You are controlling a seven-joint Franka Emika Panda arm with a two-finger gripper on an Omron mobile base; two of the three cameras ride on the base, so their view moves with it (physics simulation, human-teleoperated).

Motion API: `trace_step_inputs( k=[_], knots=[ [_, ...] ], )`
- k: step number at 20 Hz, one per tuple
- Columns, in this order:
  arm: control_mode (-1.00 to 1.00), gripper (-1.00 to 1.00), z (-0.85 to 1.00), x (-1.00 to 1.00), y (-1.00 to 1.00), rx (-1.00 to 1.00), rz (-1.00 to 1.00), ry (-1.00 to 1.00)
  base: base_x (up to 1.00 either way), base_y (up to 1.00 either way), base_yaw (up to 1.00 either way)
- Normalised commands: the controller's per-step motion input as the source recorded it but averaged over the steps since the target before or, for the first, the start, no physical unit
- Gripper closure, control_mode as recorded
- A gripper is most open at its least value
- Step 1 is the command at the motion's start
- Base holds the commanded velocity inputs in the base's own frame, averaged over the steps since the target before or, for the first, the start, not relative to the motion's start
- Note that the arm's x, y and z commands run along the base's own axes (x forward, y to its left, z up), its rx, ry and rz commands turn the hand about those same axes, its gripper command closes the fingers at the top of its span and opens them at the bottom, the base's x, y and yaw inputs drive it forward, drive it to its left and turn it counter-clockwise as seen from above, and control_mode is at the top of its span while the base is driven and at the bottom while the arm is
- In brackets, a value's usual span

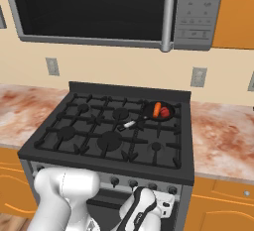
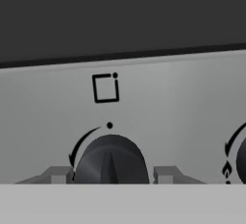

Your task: Put the carrot and bell pepper in the pan. Then turn on the rear right burner and set the heat to medium.

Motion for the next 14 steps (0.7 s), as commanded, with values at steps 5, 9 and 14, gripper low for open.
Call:
trace_step_inputs(
  k=[5, 9, 14],
  knots=[
    [-1.00, 1.00, -0.07, 0.00, 0.00, -0.01, 0.00, -0.04, 0.00, 0.00, 0.00],
    [-1.00, 1.00, -0.11, 0.00, -0.01, -0.11, 0.00, -0.03, 0.00, 0.00, 0.00],
    [-1.00, 1.00, -0.16, 0.00, -0.08, -0.14, 0.00, 0.00, 0.00, 0.00, 0.00]
  ],
)
